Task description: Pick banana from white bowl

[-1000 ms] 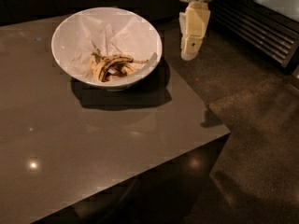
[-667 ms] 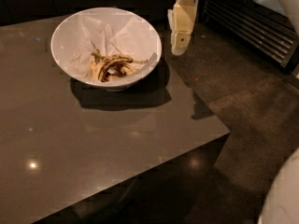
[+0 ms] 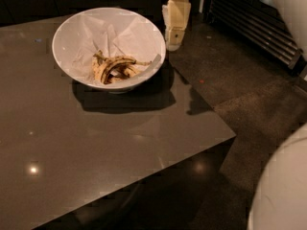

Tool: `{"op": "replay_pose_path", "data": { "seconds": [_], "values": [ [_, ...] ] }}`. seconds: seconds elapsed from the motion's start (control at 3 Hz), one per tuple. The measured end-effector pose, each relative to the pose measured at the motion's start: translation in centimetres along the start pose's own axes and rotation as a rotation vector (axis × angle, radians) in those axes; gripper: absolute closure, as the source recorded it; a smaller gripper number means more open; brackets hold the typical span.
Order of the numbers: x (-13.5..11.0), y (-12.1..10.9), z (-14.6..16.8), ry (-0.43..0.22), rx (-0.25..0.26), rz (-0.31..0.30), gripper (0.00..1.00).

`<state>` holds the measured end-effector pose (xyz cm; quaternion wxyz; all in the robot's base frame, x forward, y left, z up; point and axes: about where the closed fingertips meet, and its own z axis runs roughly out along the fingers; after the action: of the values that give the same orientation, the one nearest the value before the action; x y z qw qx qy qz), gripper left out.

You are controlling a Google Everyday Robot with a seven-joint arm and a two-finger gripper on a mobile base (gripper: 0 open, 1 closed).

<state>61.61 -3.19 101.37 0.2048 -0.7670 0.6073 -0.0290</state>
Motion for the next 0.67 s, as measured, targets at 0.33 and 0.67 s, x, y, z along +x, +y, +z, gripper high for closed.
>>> {"op": "replay_pose_path", "data": {
  "seconds": [0.33, 0.67],
  "values": [
    [-1.6, -1.9, 1.5, -0.033, -0.005, -0.025, 0.0],
    [-2.6, -3.3, 3.5, -0.07, -0.034, -0.019, 0.0]
  ]
}}
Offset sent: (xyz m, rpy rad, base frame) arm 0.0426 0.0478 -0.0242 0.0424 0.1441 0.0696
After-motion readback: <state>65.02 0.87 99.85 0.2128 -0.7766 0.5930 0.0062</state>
